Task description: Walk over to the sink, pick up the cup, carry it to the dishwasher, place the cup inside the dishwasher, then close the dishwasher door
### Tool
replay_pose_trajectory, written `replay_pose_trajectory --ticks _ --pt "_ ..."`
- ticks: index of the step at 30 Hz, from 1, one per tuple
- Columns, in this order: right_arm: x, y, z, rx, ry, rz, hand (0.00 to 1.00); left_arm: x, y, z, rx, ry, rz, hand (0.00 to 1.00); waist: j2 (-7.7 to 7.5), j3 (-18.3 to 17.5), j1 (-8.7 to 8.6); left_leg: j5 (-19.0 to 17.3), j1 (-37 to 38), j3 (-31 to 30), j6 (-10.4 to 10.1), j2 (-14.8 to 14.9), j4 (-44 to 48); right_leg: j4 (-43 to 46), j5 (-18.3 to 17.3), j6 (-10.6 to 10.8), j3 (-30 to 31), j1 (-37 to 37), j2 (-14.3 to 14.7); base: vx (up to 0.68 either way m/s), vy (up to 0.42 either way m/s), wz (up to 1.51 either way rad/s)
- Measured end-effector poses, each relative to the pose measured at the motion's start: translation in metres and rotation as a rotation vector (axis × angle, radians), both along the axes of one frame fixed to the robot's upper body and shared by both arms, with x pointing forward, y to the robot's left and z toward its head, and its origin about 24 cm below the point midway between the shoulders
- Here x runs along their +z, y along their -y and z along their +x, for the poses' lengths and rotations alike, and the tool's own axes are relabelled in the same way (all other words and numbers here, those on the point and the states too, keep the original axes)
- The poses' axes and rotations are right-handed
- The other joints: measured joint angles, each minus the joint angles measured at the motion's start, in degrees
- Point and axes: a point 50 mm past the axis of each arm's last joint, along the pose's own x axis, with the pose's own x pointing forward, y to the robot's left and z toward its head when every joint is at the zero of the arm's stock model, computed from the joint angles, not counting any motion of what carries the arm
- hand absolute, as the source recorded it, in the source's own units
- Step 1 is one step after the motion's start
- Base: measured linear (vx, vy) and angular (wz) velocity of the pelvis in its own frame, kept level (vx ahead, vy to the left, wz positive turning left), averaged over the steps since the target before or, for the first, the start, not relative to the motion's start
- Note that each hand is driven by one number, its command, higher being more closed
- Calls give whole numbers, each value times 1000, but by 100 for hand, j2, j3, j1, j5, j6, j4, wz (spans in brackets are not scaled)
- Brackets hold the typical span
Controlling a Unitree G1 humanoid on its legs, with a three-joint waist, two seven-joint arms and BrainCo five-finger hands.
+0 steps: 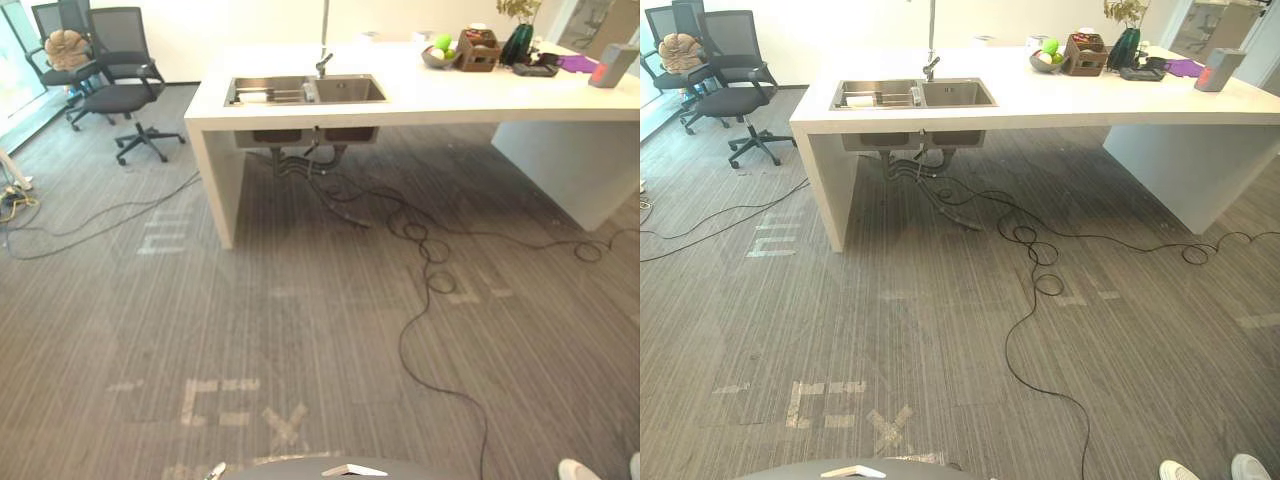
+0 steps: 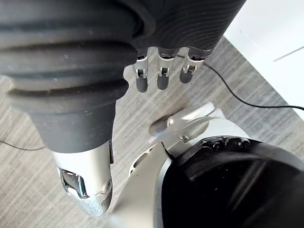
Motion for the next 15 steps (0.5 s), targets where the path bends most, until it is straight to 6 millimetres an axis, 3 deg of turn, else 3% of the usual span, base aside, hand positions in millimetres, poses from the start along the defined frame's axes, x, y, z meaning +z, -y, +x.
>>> replay_pose_trajectory --ticks 7,12,15 --pt "3 0 38 -18 109 0 0 2 -3 27 -84 102 22 0 5 247 -11 94 -118 -478 90 -93 6 -3 -79 97 -502 65 -98 49 10 34" --pt "13 -12 89 44 300 12 0 6 -5 47 -149 194 66 0 -46 328 -2 122 -194 -574 123 -142 3 -4 -88 111 -630 45 -146 -29 11 14" --pt "24 -12 117 84 416 -19 0 21 0 94 -143 387 170 0 -102 354 14 154 -274 -668 166 -177 5 -3 -78 129 -733 -2 -180 -44 17 16"
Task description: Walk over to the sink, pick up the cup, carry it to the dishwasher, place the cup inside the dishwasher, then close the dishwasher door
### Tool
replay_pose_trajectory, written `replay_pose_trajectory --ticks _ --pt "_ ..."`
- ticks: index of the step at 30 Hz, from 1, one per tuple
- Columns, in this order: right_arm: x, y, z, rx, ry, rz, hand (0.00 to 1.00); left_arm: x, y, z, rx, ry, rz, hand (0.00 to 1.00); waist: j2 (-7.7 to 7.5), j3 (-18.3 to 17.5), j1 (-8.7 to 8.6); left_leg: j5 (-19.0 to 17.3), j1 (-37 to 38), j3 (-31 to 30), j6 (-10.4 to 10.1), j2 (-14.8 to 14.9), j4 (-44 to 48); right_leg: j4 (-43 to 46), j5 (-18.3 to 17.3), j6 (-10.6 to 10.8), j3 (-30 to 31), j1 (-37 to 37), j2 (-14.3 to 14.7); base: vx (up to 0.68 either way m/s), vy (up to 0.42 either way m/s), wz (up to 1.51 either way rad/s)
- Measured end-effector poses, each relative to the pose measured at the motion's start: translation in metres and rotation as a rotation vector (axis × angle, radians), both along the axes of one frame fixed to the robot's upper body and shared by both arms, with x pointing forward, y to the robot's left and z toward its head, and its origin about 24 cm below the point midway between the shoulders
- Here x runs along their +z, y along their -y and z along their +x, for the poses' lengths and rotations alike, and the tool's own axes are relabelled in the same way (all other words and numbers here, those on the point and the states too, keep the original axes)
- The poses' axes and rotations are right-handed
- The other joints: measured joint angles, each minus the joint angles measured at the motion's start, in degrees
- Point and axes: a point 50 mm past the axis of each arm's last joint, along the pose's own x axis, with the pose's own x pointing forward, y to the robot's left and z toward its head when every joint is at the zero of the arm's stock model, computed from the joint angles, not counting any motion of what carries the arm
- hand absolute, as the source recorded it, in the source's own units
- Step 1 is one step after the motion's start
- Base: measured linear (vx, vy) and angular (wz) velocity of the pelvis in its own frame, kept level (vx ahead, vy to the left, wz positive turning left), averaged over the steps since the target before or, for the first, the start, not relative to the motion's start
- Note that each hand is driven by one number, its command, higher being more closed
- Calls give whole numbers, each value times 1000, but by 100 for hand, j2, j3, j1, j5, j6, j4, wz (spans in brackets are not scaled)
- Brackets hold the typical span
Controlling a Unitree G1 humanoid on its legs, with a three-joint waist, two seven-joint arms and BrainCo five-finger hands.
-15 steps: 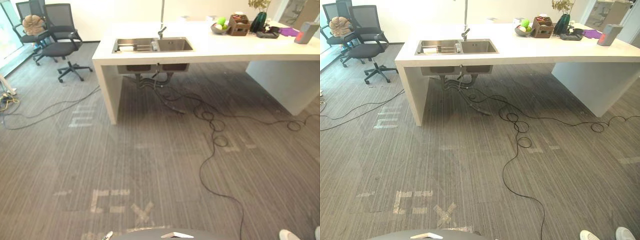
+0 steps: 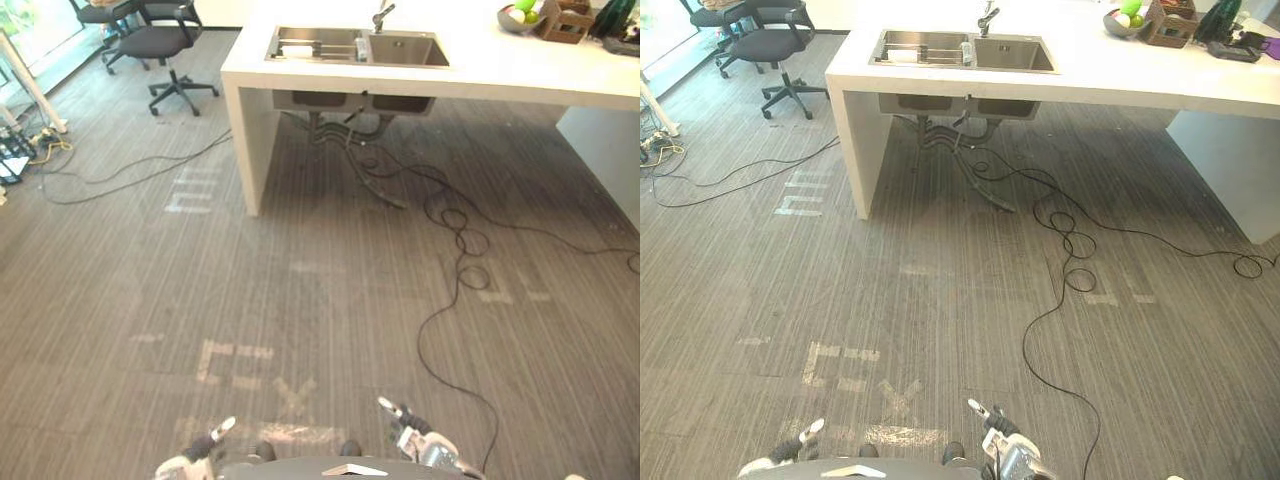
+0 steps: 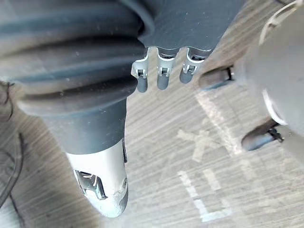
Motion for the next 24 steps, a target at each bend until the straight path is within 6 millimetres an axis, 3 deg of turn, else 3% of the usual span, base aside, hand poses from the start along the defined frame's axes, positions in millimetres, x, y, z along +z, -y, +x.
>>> replay_pose_trajectory --ticks 6,9,12,16,21,24 --pt "13 3 23 168 63 -148 0 20 0 49 1 117 202 0 -57 55 -131 18 44 14 10 -11 2 2 26 1 31 43 -9 -24 13 -3" --pt "14 5 24 340 52 -284 0 24 -4 57 -35 128 318 0 -48 82 -163 13 115 14 4 -11 3 11 27 2 30 110 -7 -1 4 -1" --pt "15 6 26 394 55 -319 0 31 -5 60 -85 203 457 0 -47 90 -157 17 149 9 8 -12 4 23 32 2 29 153 -8 -24 3 1" --pt "18 6 29 387 64 -345 0 40 -3 67 -117 263 505 0 -9 131 -152 16 184 17 9 -19 2 2 42 -8 38 169 -15 -55 12 -1" --pt "15 1 24 406 47 -314 0 30 -3 49 -158 202 524 0 8 154 -149 14 229 132 10 -2 1 3 72 -27 185 160 11 -30 10 -14" --pt "11 -2 18 395 28 -252 0 18 -7 27 -159 111 518 0 -6 163 -128 -14 338 284 -10 23 1 5 78 -37 347 185 42 -8 5 -26"
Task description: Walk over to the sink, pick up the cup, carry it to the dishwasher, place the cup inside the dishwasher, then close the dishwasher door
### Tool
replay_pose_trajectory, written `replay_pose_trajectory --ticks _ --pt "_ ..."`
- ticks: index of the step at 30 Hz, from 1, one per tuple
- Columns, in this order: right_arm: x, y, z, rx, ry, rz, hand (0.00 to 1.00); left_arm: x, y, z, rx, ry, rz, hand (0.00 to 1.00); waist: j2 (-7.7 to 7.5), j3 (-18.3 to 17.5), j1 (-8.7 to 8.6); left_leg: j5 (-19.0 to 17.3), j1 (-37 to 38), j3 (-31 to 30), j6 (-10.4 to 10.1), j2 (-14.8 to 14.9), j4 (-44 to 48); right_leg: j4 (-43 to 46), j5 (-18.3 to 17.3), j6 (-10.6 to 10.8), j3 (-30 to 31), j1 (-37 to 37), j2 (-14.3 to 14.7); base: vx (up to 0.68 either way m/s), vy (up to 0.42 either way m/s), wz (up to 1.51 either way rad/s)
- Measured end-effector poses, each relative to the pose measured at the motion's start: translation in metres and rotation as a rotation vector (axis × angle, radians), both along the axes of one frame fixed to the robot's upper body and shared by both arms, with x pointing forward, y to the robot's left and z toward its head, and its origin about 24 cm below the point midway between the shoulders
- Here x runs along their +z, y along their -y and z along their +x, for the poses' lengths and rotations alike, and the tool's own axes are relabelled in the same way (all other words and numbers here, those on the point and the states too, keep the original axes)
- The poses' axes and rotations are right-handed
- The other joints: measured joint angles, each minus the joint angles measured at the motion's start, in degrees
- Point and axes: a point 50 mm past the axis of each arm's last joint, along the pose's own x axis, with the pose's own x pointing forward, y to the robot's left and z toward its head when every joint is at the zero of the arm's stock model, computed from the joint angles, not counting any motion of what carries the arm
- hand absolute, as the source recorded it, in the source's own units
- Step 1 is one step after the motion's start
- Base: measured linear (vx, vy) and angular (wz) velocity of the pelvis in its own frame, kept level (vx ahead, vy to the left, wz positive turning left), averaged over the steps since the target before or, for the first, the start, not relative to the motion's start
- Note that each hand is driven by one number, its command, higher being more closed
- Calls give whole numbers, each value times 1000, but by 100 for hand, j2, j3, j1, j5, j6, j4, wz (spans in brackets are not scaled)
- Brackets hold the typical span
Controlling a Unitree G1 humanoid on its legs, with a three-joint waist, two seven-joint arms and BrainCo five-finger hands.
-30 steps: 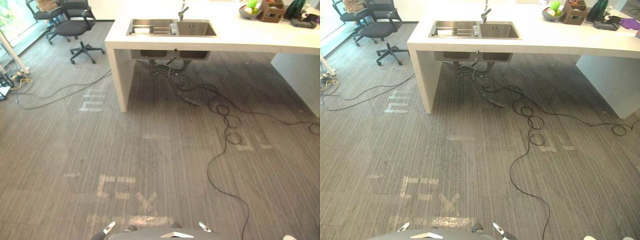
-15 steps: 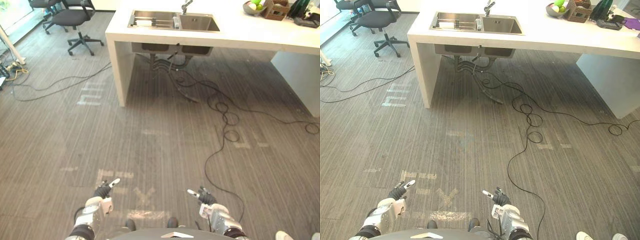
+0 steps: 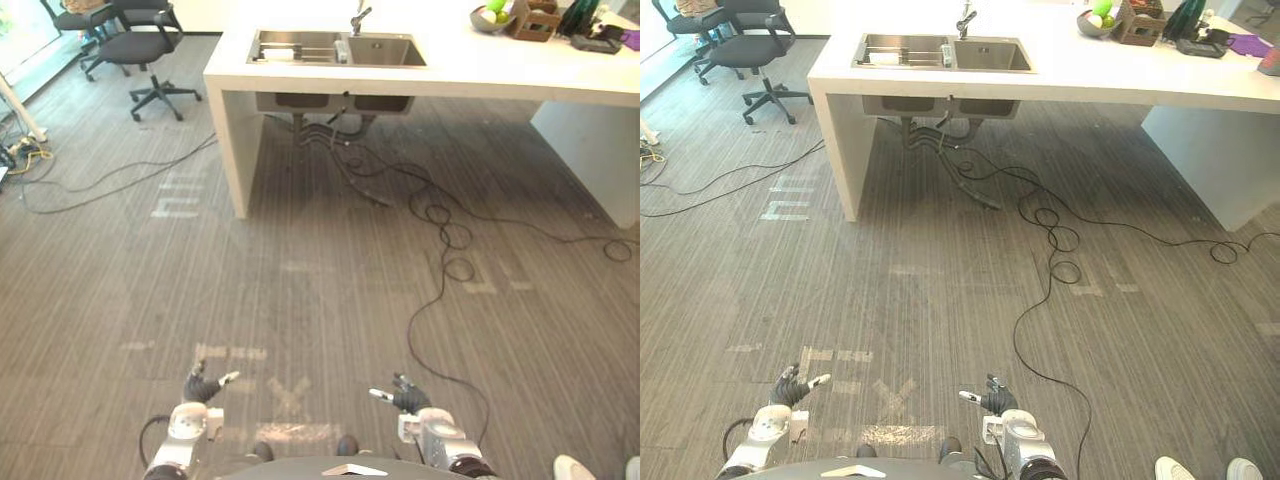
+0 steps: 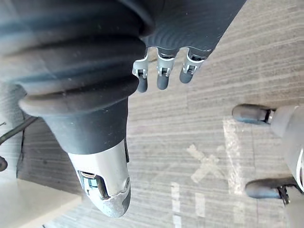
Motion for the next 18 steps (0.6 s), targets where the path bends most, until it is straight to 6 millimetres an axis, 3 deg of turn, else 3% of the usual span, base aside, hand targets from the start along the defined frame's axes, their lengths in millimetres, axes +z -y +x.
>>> replay_pose_trajectory --ticks 5,10,14,15,16,17,18 --pt "-15 -6 -31 -64 -111 69 0 -15 -3 -34 69 -99 -68 0 -8 17 14 -39 144 80 -13 6 1 30 -1 1 129 92 12 1 2 -9" --pt "-20 -10 -42 -176 -115 153 0 -21 1 -45 138 -120 -196 0 10 27 -15 -60 245 147 14 -15 0 145 -69 38 162 102 -26 -41 5 -8" --pt "-22 -7 -51 -318 -98 226 0 -23 11 -46 160 -129 -348 0 -61 79 -55 -161 260 164 121 -157 28 1680 -862 192 251 -551 -376 -41 55 3" --pt "-22 -5 -53 -340 -92 229 0 -23 11 -45 184 -130 -381 0 -164 133 -50 -291 237 166 186 -225 230 2079 -1064 346 290 -693 -531 -20 64 0" --pt "-22 -4 -53 -353 -86 230 0 -22 11 -41 193 -118 -394 0 -158 182 -63 -423 160 161 206 -244 404 2339 -1134 442 283 -748 -597 -16 50 0" --pt "-20 0 -50 -388 -61 233 0 -23 10 -40 220 -114 -412 0 -78 309 -47 -669 58 162 267 -221 841 3362 -1249 271 317 -1050 -794 0 0 0" --pt "-17 3 -45 -399 -26 228 0 -23 9 -40 236 -113 -421 0 -180 399 -39 -807 26 157 285 -194 1071 4090 -1227 40 324 -1294 -906 -10 16 4"
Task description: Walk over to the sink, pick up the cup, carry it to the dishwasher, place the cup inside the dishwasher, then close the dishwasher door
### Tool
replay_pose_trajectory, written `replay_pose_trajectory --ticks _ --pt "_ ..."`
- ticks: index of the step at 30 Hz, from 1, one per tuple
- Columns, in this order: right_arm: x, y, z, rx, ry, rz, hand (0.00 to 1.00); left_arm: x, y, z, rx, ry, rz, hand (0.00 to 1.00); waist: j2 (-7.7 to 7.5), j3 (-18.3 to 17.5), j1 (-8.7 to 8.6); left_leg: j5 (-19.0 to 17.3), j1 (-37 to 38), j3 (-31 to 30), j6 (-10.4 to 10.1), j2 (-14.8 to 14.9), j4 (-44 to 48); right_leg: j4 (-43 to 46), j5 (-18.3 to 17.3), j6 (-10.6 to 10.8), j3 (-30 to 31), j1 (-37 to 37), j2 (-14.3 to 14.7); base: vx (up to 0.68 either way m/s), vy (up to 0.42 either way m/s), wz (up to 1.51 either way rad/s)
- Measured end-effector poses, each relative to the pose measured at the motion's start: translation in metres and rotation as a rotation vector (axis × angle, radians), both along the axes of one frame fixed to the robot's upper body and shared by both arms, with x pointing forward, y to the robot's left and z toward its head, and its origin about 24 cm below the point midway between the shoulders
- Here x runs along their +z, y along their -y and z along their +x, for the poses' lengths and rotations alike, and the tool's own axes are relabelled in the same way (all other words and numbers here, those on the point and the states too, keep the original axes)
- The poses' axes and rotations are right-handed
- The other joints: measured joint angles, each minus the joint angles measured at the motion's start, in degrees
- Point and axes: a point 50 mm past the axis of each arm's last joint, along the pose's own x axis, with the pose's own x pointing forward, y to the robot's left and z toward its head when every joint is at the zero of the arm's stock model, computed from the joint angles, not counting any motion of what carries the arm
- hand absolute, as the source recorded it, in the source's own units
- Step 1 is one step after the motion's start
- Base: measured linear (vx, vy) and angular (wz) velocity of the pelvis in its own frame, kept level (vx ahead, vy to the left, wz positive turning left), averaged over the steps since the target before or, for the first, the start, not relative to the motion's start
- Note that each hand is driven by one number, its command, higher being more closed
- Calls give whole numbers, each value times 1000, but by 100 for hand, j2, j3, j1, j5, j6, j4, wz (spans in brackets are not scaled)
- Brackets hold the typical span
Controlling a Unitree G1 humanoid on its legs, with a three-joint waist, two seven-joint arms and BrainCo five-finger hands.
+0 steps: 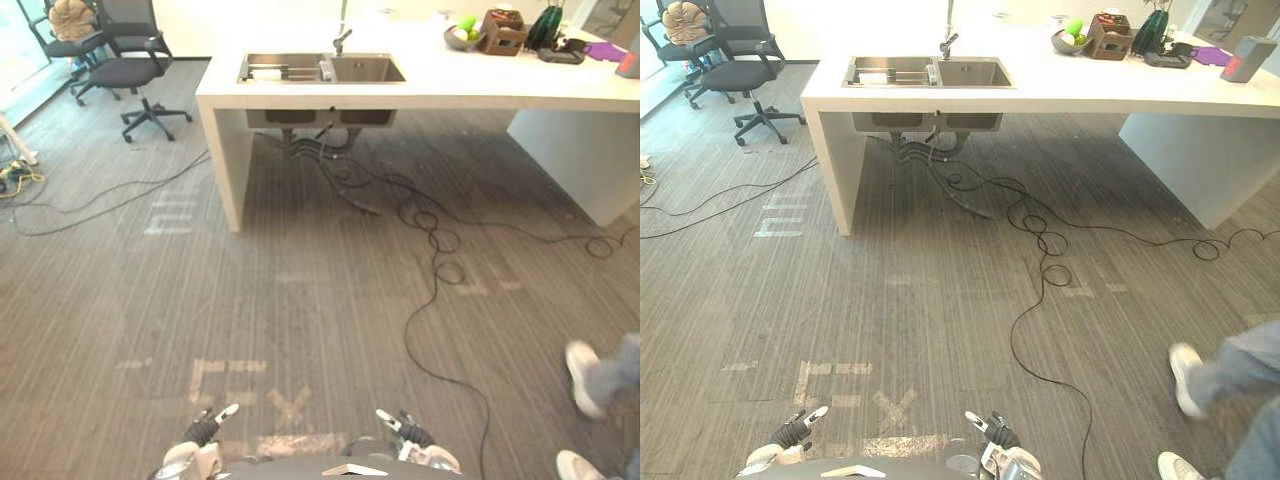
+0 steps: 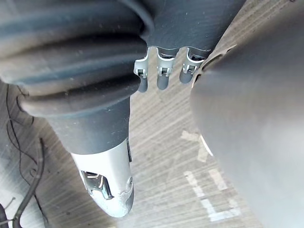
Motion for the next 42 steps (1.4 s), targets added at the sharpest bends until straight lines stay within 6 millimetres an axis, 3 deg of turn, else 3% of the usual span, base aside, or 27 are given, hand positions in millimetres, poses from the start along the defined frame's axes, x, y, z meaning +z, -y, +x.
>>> replay_pose_trajectory --ticks 1,3,4,6,7,8,11,14,15,16,17,18,19,20,21,23,26,29,31,32,33,34,36,39,40,41,42 --pt "2 7 2 -27 22 -18 0 1 -3 3 23 4 -7 0 55 137 -21 -204 -15 -25 20 38 296 837 288 -271 -18 -360 -152 46 -6 12" --pt "-1 7 -7 -27 -10 -18 0 1 -3 5 46 -2 -11 0 35 183 -43 -312 66 -159 4 133 428 1272 279 -181 -40 -530 -154 119 -30 18" --pt "-2 8 -11 -40 -15 -17 0 1 -4 6 55 -1 -8 0 28 232 -65 -340 159 -243 -41 231 421 1001 -2 -43 -37 -548 -18 200 -79 18" --pt "-2 9 -13 -40 -23 -18 0 2 -4 10 54 7 -3 0 107 321 -129 -376 162 -361 -102 447 423 -366 9 59 4 -530 371 206 -119 13" --pt "-3 7 -15 -43 -28 -11 0 4 -5 15 48 21 3 0 69 390 -152 -438 134 -460 -200 513 407 -1401 315 201 48 -502 542 295 -226 20" --pt "-7 -1 -22 -62 -48 18 0 8 -12 25 43 53 29 0 -137 494 -161 -479 137 -597 -268 447 340 -2885 825 454 219 -471 547 255 -197 28" --pt "-11 -2 -40 -129 -83 40 0 15 -9 40 47 106 35 0 -333 600 -198 -753 504 -914 -619 422 362 -2410 899 412 309 -542 260 308 -374 46" --pt "-8 8 -40 -167 -57 29 0 19 11 48 27 154 -23 0 165 421 -295 -1037 625 -1262 -761 950 250 -1575 541 113 20 -803 702 410 -322 29" --pt "-6 17 -42 -191 -54 21 0 17 22 44 32 146 -55 0 515 218 -297 -1229 537 -1454 -469 1225 348 -909 232 -105 -166 -1026 791 456 -229 15" --pt "-6 18 -42 -200 -49 29 0 18 22 46 34 157 -57 0 460 198 -350 -1281 508 -1495 -547 1201 602 -452 22 -135 37 -1086 762 477 -225 20" --pt "-8 15 -44 -237 -60 67 0 17 24 45 44 159 -67 0 385 198 -345 -1339 168 -1532 -977 1203 2025 -256 -419 -325 89 -985 755 599 -268 27" --pt "-10 14 -49 -245 -66 88 0 16 33 41 29 161 -92 0 537 162 -372 -924 -329 -1561 -1324 1408 3308 -350 -580 -445 -19 -651 959 407 -199 21" --pt "-10 14 -50 -249 -64 90 0 14 35 37 21 154 -93 0 572 172 -402 -506 -495 -1564 -1418 1534 3769 -463 -649 -465 -85 -413 1048 635 -294 21" --pt "-9 17 -50 -220 -70 84 0 16 38 37 7 170 -97 0 572 240 -417 178 -831 -1535 -1223 1724 4737 -854 -691 -552 -103 125 1231 513 -201 16" --pt "-10 19 -52 -204 -85 78 0 23 41 46 -15 219 -98 0 606 307 -342 -162 -1232 -1370 -1023 1708 5565 -1233 -659 -689 -46 623 1341 608 -215 2" --pt "-10 20 -51 -197 -101 82 0 36 46 60 -46 308 -99 0 578 316 -225 -540 -1781 -998 -965 1364 5525 -1775 -585 -634 -25 1183 1310 447 -75 -26" --pt "-9 23 -41 -203 -96 106 0 66 55 83 -78 508 -91 0 542 338 -29 -545 -2182 -502 -586 677 2734 -2311 -528 -499 221 1659 1211 438 -18 -43" --pt "-7 21 -33 -197 -65 110 0 95 60 100 -70 701 -89 0 453 403 116 320 -2363 -1131 -691 249 219 -2557 -757 -294 523 2034 1050 500 104 -54" --pt "-8 26 -42 -233 -79 106 0 114 62 111 -68 814 -83 0 625 409 100 559 -2496 -1084 -586 376 199 -2648 -1048 -124 595 2458 1187 524 214 -15" --pt "-10 23 -50 -248 -105 122 0 122 56 117 -60 864 -56 0 586 370 102 1319 -2346 -964 -183 345 320 -2616 -1157 -75 614 2736 1095 503 211 1" --pt "-11 22 -52 -251 -112 127 0 127 54 120 -52 886 -48 0 553 317 86 1605 -2306 -949 -95 309 304 -2576 -1133 -111 624 2773 1053 591 252 11" --pt "-12 19 -53 -247 -117 142 0 139 49 127 -41 947 -23 0 381 237 79 1681 -2271 -943 -17 110 253 -2469 -1066 -216 667 2749 889 466 200 26" --pt "-11 19 -49 -256 -112 156 0 161 46 140 -7 1038 8 0 318 207 140 1548 -2284 -972 57 -73 290 -2355 -741 -277 848 2664 739 450 198 26" --pt "-10 23 -48 -311 -108 181 0 201 38 149 93 1189 37 0 227 101 295 1019 -2106 -844 171 -295 436 -1311 -292 -38 1056 2253 444 419 175 -6" --pt "-11 24 -50 -329 -109 186 0 214 34 151 113 1239 56 0 193 15 293 890 -1892 -805 222 -414 290 -380 68 232 1055 1849 314 514 195 -4" --pt "-11 23 -52 -331 -115 186 0 224 33 153 123 1271 78 0 204 -54 244 777 -1630 -805 278 -485 147 573 767 695 1095 1430 186 516 192 -3" --pt "-12 20 -52 -332 -118 192 0 227 33 153 123 1285 84 0 209 -85 226 728 -1508 -804 285 -497 99 1086 927 878 1126 1197 142 521 183 -5"
